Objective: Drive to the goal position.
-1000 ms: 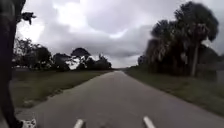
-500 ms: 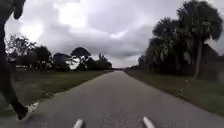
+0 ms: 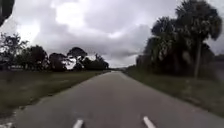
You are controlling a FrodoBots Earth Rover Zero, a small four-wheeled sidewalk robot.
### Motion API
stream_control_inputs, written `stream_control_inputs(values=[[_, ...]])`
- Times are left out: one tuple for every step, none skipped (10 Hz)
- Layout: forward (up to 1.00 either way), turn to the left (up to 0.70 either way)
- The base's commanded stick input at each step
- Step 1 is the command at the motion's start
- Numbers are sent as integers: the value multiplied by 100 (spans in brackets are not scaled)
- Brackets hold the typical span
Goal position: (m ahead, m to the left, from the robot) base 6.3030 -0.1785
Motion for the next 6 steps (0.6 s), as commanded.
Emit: stream_control_inputs(values=[[70, 0], [70, 0], [70, 0], [70, 0], [70, 0], [70, 0]])
